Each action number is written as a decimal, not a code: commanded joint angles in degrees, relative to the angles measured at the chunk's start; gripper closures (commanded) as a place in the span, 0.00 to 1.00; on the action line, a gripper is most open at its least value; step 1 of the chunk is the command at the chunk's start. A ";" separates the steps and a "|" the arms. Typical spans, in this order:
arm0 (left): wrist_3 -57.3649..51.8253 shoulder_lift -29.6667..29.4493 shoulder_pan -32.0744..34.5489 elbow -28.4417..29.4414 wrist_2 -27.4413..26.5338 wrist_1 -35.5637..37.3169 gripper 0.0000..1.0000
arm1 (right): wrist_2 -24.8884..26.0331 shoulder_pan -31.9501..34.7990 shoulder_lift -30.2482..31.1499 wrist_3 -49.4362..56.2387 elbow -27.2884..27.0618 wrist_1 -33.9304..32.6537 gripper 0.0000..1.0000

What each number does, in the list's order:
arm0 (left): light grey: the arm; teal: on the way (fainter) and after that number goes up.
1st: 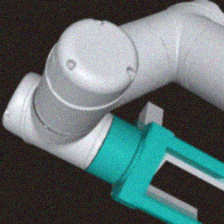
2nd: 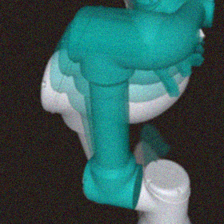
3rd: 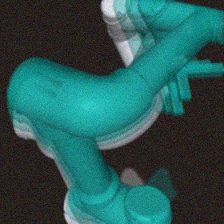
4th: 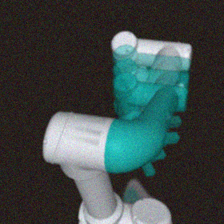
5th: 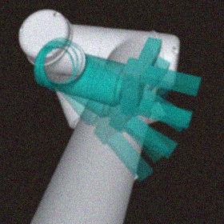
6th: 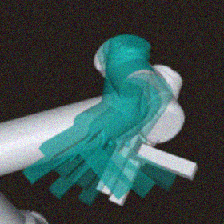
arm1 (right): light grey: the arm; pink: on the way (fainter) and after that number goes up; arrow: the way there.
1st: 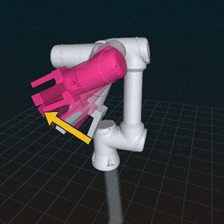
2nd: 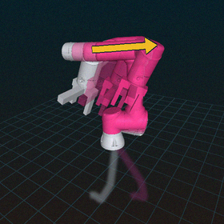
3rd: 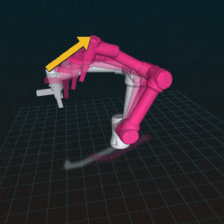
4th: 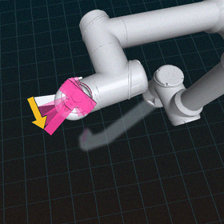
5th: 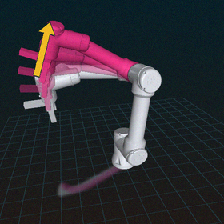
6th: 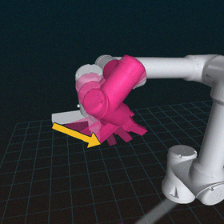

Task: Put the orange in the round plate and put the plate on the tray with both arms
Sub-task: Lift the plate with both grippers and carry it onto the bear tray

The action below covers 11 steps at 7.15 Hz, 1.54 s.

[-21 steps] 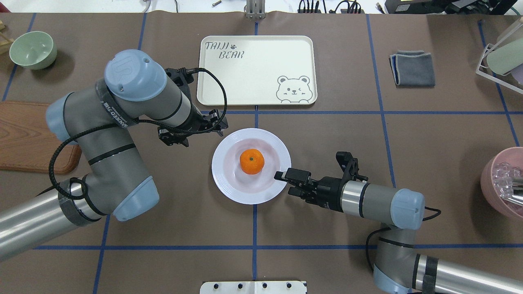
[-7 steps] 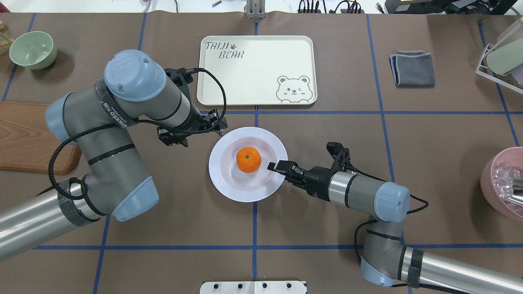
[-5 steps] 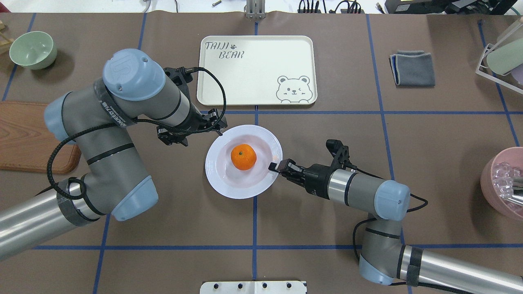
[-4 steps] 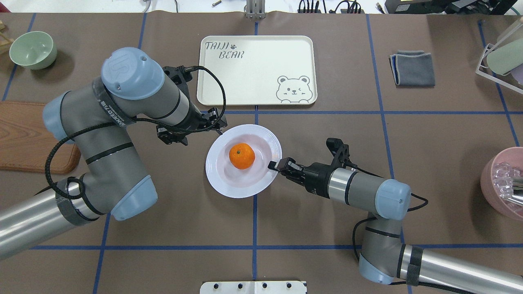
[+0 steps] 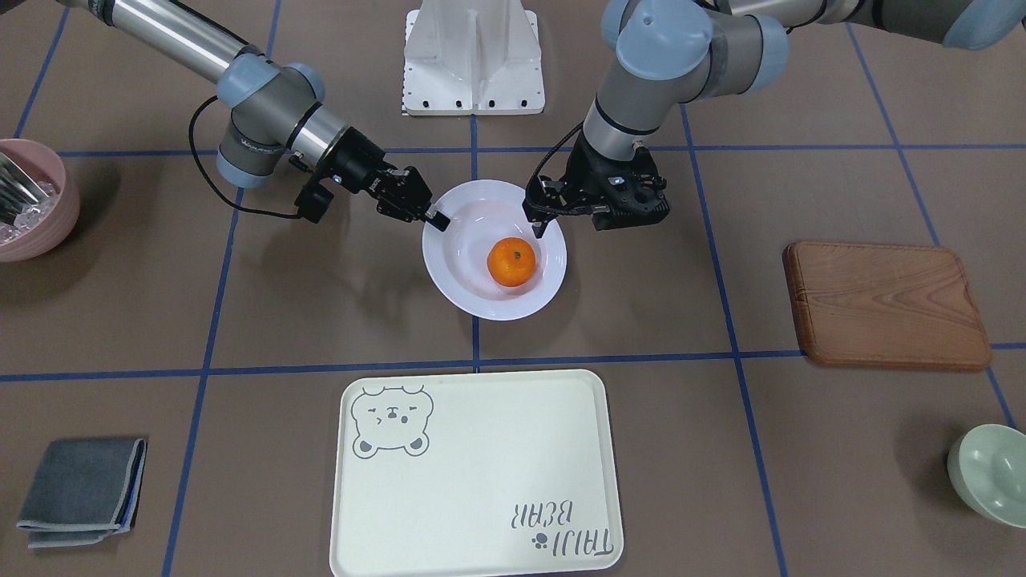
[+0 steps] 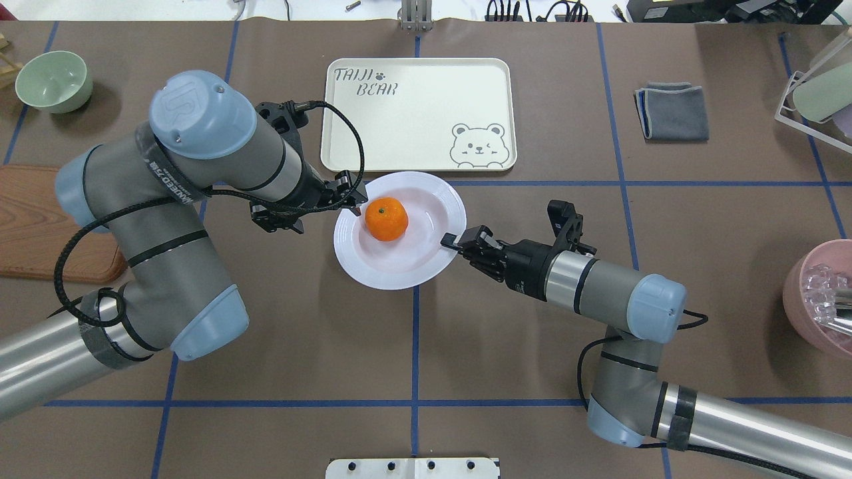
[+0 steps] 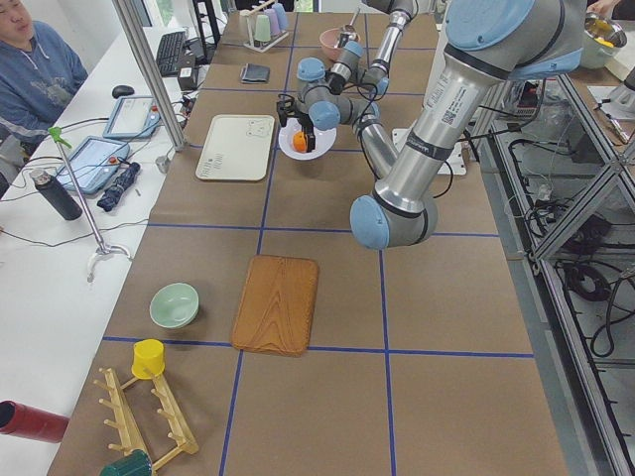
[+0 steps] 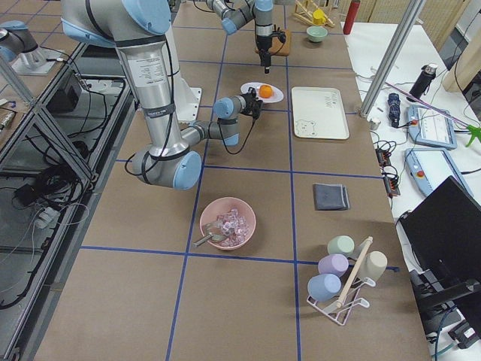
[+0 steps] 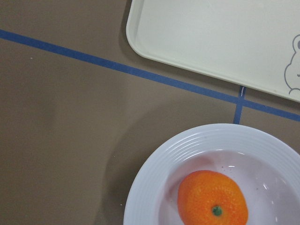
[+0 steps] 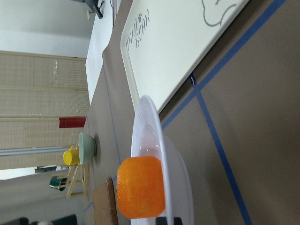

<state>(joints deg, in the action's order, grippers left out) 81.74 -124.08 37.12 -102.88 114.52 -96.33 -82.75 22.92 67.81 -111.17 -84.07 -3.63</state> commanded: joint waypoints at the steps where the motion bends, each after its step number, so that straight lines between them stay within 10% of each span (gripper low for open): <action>1: 0.00 0.15 0.06 -0.04 0.00 0.00 0.02 | 11.66 0.63 -1.97 -8.40 3.45 -0.50 1.00; 5: 0.00 0.15 0.06 -1.18 -0.09 1.06 0.02 | 18.49 6.43 -20.31 -24.43 19.51 -24.00 1.00; 8: 0.09 0.15 -0.29 -0.84 -0.17 1.06 0.02 | 19.12 6.43 -24.13 -26.12 26.05 -24.41 1.00; 9: 0.09 0.15 -0.46 -0.75 -0.26 1.06 0.02 | 19.12 6.35 -24.22 -26.03 25.19 -24.49 0.01; 11: 0.09 0.15 -0.47 -0.75 -0.26 1.06 0.02 | 18.42 6.09 -20.73 -24.98 19.06 -24.58 0.00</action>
<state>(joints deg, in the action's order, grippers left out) 81.83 -123.92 36.69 -103.65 114.27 -95.27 -64.03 29.16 45.05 -136.86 -61.72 -28.13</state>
